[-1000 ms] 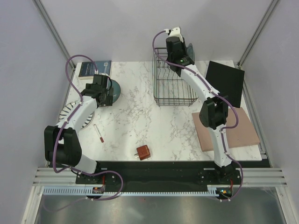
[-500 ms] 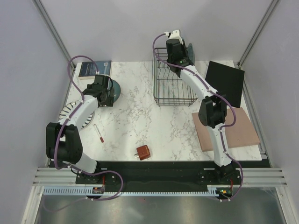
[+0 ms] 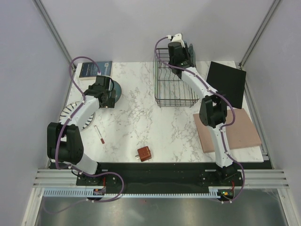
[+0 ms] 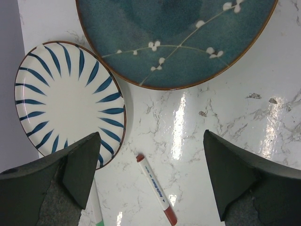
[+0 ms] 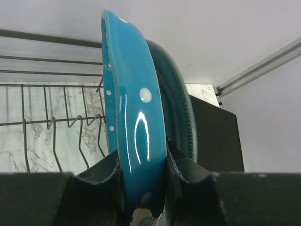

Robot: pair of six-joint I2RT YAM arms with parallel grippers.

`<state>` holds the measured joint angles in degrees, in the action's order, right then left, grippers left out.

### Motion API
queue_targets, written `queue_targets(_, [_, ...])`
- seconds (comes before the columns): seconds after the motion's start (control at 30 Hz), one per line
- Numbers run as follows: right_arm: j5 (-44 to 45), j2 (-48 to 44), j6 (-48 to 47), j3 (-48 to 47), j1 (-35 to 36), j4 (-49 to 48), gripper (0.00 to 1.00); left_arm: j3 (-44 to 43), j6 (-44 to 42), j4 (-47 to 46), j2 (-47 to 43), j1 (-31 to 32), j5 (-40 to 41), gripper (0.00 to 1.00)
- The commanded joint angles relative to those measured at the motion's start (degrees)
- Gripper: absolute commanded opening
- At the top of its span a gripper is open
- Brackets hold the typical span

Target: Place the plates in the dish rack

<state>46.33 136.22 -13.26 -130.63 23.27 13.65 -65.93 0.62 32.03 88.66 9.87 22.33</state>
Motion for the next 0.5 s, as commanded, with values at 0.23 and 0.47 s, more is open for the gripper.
queue_targets(0.23, [2.98,2.55,0.51,-3.14,-0.32,-4.95,0.01,0.01,1.31,-1.62,0.46,0.06,-0.09,0.97])
queue_targets(0.47, [4.12,2.91,0.51,-3.14,-0.94,-5.04,0.42,0.1,1.49,-1.36,0.55,0.06,-0.88,0.97])
